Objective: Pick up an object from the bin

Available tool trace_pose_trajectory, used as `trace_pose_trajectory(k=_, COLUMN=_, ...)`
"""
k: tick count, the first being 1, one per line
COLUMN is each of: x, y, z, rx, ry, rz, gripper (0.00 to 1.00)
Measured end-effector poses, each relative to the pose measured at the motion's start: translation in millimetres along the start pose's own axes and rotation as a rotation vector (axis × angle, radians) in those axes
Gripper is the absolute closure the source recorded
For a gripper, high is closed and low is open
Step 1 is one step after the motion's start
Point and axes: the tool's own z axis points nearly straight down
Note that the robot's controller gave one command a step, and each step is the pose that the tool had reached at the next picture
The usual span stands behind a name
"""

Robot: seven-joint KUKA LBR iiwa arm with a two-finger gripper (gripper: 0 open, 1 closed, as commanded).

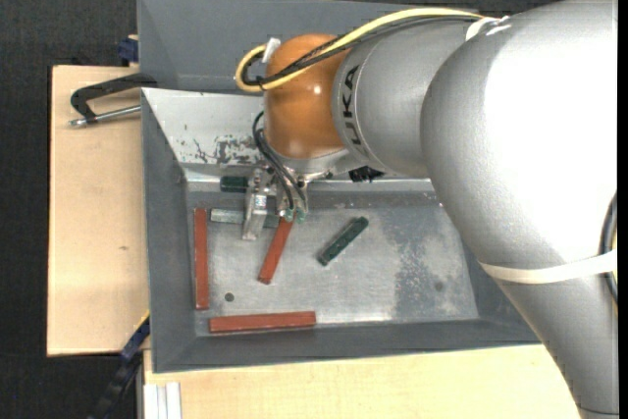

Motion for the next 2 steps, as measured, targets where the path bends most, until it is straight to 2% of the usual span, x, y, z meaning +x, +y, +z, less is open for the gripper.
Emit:
trace_pose_trajectory(k=1, x=6.2, y=-1, z=-61, rx=0.001, ry=0.003, rz=-0.013, gripper=1.00)
trace_pose_trajectory(k=2, x=8.8, y=1, z=-138, rx=0.000, ry=0.000, rz=-0.018, gripper=1.00)
